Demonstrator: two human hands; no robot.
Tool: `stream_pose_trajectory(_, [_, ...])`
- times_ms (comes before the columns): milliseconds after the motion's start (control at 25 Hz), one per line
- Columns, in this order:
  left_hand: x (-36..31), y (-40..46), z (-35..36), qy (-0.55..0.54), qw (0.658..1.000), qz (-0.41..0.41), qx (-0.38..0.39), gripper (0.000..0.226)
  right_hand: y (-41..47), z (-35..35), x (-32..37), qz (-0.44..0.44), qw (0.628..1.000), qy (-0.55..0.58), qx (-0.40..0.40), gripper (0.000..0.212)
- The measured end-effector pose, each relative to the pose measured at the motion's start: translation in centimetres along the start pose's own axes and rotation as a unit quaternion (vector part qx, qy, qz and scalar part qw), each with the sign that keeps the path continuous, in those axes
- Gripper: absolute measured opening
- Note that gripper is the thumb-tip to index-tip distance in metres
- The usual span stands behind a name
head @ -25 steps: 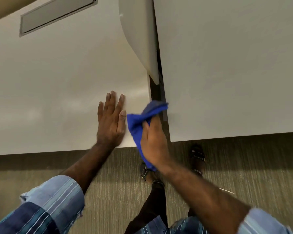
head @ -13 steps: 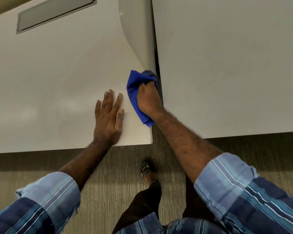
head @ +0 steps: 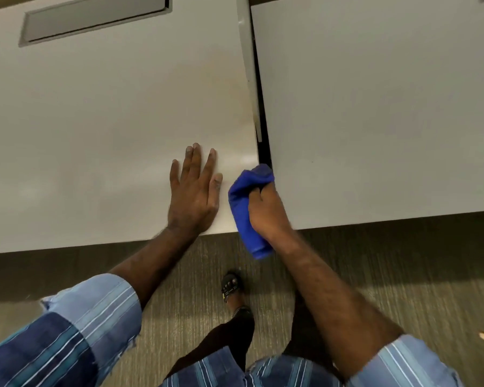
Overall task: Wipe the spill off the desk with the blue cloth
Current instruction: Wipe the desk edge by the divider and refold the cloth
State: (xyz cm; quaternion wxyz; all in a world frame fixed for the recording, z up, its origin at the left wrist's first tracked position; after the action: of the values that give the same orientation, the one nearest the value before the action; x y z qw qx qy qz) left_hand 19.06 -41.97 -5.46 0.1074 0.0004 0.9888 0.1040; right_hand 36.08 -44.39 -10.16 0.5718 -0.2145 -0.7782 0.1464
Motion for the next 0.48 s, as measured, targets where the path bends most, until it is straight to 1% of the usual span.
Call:
stream_pose_trajectory(120, [0.1, 0.1, 0.3, -0.007, 1.0, -0.001, 0.011, 0.06, 6.6, 0.5, 5.3, -0.026, 0.999, -0.005, -0.02, 0.046])
stream_pose_trajectory(240, [0.2, 0.1, 0.3, -0.005, 1.0, 0.005, 0.011, 0.062, 8.9, 0.9, 5.7, -0.014, 0.999, -0.027, -0.032, 0.047])
stream_pose_trajectory(320, [0.2, 0.1, 0.3, -0.009, 1.0, 0.004, 0.014, 0.063, 7.0, 0.4, 4.0, -0.011, 0.999, -0.02, -0.031, 0.046])
stream_pose_trajectory(400, [0.2, 0.0, 0.2, -0.02, 1.0, 0.003, 0.016, 0.064, 3.1, -0.4, 1.3, -0.016, 1.0, -0.008, -0.023, 0.045])
stream_pose_trajectory(480, [0.4, -0.1, 0.1, -0.043, 0.999, 0.0, 0.022, 0.065, -1.3, -1.1, -2.1, 0.0, 1.0, 0.002, -0.019, 0.044])
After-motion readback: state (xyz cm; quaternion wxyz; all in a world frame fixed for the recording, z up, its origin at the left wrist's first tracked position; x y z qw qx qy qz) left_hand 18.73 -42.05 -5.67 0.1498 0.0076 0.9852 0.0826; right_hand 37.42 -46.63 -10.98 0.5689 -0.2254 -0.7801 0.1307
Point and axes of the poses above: each hand's wrist, its own y-axis towards the middle knuckle, its own z-axis out of the palm, x = y × z, the point moved 10 cm from there along y, towards the middle knuckle, and after that the axes turned 14 degrees about -x, right-handed, at the moved point
